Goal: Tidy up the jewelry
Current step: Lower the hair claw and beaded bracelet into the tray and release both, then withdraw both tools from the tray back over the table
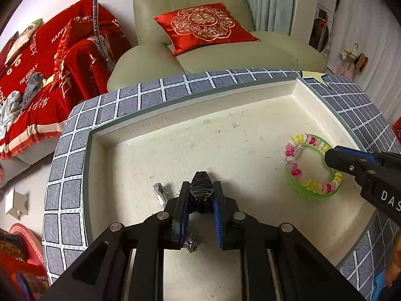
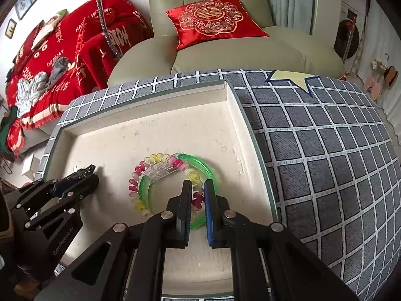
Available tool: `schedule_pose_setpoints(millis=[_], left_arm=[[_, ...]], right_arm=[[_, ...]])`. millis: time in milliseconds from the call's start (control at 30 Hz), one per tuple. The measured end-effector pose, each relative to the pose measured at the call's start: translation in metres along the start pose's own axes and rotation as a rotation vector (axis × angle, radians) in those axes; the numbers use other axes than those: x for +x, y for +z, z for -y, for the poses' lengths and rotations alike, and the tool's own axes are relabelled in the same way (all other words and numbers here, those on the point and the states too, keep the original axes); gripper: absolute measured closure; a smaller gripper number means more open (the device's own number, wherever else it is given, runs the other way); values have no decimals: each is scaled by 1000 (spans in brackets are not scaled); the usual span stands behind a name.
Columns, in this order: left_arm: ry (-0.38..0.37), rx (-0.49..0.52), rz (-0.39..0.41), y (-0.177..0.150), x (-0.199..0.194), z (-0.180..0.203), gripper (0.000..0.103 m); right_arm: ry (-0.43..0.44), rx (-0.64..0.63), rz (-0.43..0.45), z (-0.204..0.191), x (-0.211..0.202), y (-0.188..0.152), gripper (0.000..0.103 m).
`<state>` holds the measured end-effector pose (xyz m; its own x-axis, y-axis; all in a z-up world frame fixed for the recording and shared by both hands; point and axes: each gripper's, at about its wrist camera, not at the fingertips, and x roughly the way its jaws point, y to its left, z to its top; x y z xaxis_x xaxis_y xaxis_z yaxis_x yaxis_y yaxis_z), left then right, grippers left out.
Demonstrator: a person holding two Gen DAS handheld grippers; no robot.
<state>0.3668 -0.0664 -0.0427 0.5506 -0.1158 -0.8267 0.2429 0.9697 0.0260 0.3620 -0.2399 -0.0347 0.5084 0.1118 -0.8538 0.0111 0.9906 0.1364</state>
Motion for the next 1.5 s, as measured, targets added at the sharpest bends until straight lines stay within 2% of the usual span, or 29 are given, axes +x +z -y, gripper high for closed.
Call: schedule_pose_setpoints(millis=[67,100,133,533,567,600,633,667,800,867,933,1033,1267,1500], left_arm=[[9,1,2,-1,0,0,70],[13,2,3,-1,-1,0,70],[17,3,3,-2,-1,0,70],[6,-27,18,-3,-7,-5,69],[-3,-40,22,-2,-8,-7,53],[-8,-47,25,-2,-9,-8,17],[4,-57,41,-1,-12,-9,4],[19,-62,75,-2,-18,-10,0],[6,-41,102,1,-31,-9,0],[10,-41,131,0,-41,-9,0],[8,-40,154,-3,-52,-9,0],[-8,-44,189,-14,-74,-12,0],[-27,-44,226,-63,-128,-11,0],[-38,-76,204,-110,-154,-8,0]], right_arm=[[11,2,8,-1,-3,1,64],[8,1,17,-2,-5,1,42],[6,0,28,-2,-7,1,37],[69,61,144,3,-66,-15,37],[72,65,152,4,-72,-18,37],[78,69,158,5,-77,-21,37],[83,72,162,5,-81,-24,37],[89,75,168,6,-86,-28,37],[103,97,174,10,-99,-41,37],[114,106,169,11,-104,-50,33],[127,114,171,12,-107,-58,24],[136,123,178,13,-114,-74,20],[147,139,172,21,-126,-114,16],[103,134,179,25,-142,-148,15]])
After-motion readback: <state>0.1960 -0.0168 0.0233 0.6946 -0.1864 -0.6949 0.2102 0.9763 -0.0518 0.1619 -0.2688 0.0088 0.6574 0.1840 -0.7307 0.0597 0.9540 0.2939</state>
